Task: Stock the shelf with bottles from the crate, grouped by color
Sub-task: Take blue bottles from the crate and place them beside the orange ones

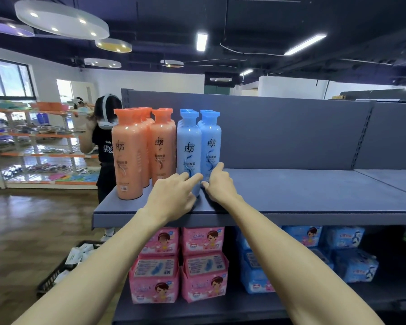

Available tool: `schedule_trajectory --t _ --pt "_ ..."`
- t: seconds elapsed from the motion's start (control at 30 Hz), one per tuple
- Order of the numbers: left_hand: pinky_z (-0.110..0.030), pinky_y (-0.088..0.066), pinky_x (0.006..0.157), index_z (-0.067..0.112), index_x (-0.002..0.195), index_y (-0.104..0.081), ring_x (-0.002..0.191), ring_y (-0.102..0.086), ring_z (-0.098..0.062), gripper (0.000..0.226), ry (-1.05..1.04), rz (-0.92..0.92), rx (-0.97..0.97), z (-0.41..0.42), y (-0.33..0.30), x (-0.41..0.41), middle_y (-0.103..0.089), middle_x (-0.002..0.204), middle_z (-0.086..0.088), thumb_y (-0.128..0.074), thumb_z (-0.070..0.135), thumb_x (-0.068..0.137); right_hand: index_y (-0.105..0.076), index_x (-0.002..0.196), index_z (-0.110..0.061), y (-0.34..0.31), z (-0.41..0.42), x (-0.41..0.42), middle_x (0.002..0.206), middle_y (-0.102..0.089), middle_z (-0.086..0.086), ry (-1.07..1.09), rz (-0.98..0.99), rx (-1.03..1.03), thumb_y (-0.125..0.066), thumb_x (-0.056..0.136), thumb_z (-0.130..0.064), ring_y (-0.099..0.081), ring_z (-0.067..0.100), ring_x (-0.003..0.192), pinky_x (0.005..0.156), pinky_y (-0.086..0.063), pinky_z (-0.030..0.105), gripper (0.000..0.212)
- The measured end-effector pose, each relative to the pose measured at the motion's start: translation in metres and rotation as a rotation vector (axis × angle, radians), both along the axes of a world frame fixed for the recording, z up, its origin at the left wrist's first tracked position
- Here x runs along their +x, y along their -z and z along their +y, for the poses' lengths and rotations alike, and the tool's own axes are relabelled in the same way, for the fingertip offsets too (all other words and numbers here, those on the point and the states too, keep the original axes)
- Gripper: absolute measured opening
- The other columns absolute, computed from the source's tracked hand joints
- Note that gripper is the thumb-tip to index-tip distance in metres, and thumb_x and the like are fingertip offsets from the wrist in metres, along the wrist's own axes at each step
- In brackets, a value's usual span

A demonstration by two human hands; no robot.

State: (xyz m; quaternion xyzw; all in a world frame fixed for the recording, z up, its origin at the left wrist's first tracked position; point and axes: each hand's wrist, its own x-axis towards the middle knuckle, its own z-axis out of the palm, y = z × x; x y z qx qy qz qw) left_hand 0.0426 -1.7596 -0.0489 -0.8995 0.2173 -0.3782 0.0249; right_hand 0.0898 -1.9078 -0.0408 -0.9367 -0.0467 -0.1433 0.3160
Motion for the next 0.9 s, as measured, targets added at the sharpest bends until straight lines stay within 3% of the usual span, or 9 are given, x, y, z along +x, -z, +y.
schedule_trajectory --t 0.13,0.37,0.67,0.77,0.9 --pt "-0.031 -0.041 0.059 0.030 0.131 -0.041 0.086 -0.057 -0.021 0.045 -0.024 0.074 0.011 0.000 -0.005 -0.011 -0.057 0.092 0.004 -0.046 0.029 0.087 -0.042 0.118 -0.002 0.003 -0.012 -0.013 0.120 -0.056 0.020 0.010 -0.015 -0.062 -0.067 0.092 -0.030 -0.056 0.040 0.108 0.078 -0.043 0.039 0.047" --pt "-0.035 -0.049 0.066 0.026 0.129 -0.040 0.091 -0.057 -0.023 0.042 -0.067 0.144 0.005 -0.008 -0.008 -0.019 -0.058 0.094 0.002 -0.047 0.033 0.088 -0.047 0.112 -0.006 -0.008 -0.036 -0.039 0.110 -0.058 0.014 -0.030 -0.086 -0.149 -0.068 0.091 -0.034 -0.056 0.035 0.099 0.070 -0.040 0.035 0.041" --pt "-0.034 -0.047 0.057 0.022 0.110 -0.054 0.085 -0.057 -0.019 0.027 0.068 0.119 0.002 -0.024 0.014 -0.047 -0.058 0.086 0.007 -0.050 0.033 0.085 -0.048 0.126 -0.010 0.011 -0.086 -0.093 0.118 -0.061 0.010 -0.142 -0.150 -0.381 -0.063 0.092 -0.038 -0.057 0.031 0.111 0.090 -0.047 0.042 0.046" --pt "-0.030 -0.039 0.047 0.019 0.095 -0.056 0.074 -0.053 -0.020 0.020 0.094 0.063 0.029 -0.038 0.027 -0.061 -0.055 0.077 0.006 -0.048 0.031 0.082 -0.047 0.133 -0.012 0.024 -0.097 -0.118 0.121 -0.059 0.007 -0.161 -0.215 -0.422 -0.059 0.094 -0.038 -0.057 0.029 0.112 0.090 -0.046 0.040 0.048" --pt "-0.036 -0.046 0.046 0.016 0.093 -0.059 0.071 -0.054 -0.021 0.029 0.167 0.070 0.029 -0.057 0.055 -0.078 -0.056 0.076 0.003 -0.040 0.033 0.080 -0.046 0.138 -0.010 0.055 -0.105 -0.140 0.130 -0.054 0.007 -0.201 -0.274 -0.487 -0.059 0.095 -0.033 -0.057 0.029 0.114 0.085 -0.049 0.041 0.051"
